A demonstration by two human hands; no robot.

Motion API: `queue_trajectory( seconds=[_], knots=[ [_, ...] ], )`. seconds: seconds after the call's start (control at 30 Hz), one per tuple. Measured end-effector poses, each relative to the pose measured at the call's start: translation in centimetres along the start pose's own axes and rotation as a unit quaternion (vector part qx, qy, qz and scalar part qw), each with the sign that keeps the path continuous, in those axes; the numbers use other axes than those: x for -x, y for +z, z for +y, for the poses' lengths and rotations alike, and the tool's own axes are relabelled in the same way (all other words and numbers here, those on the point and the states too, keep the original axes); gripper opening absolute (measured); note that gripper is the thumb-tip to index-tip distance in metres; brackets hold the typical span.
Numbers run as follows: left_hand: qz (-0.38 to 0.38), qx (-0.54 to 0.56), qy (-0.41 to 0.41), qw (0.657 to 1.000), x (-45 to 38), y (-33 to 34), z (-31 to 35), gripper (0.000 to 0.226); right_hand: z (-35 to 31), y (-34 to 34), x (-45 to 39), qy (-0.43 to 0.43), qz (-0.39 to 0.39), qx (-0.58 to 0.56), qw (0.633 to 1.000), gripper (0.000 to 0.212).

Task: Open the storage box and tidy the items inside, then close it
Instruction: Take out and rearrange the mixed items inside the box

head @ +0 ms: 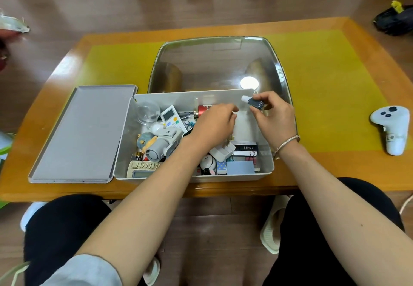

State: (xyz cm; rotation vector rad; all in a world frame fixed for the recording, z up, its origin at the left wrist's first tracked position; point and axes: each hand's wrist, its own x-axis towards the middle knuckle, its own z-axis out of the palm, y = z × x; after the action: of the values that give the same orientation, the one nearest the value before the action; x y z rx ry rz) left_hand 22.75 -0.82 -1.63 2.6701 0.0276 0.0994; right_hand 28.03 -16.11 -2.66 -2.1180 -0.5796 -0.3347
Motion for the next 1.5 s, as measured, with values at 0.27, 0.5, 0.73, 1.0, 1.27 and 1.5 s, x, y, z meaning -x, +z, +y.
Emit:
queue_trajectory(
  seconds=[0.27, 0.5, 0.73, 1.0, 1.27, 1.5],
  knots=[
    [0.023, 0.125, -0.038, 0.991, -0.6, 0.8, -0.2, 0.043, -0.3, 0.2, 0.2, -0.006, -0.011, -0.011, 1.000, 0.022],
    [0.050, 0.145, 0.009, 0.988, -0.4, 1.1, 0.0, 0.055, -1.0, 0.0, 0.5, 0.015, -0.054, -0.071, 0.996, 0.024],
    [0.065, 0.173, 0.003, 0.983, -0.1, 0.9, -0.1, 0.038, -1.0, 0.0, 0.6, 0.005, -0.074, -0.094, 0.993, 0.017],
    [-0.023, 0.117, -0.033, 0.992, -1.2, 1.1, 0.0, 0.050, 0.3, -0.8, -0.5, 0.007, -0.059, 0.042, 0.997, 0.027],
    [-0.138, 0.074, -0.025, 0.987, -2.2, 2.8, 0.3, 0.059, 2.0, -1.2, -0.5, 0.127, -0.250, 0.110, 0.954, 0.047],
    [-0.166, -0.004, -0.060, 0.984, -2.8, 3.2, 0.4, 0.051, 1.8, -1.5, -0.8, 0.112, -0.262, 0.109, 0.952, 0.043]
  ],
)
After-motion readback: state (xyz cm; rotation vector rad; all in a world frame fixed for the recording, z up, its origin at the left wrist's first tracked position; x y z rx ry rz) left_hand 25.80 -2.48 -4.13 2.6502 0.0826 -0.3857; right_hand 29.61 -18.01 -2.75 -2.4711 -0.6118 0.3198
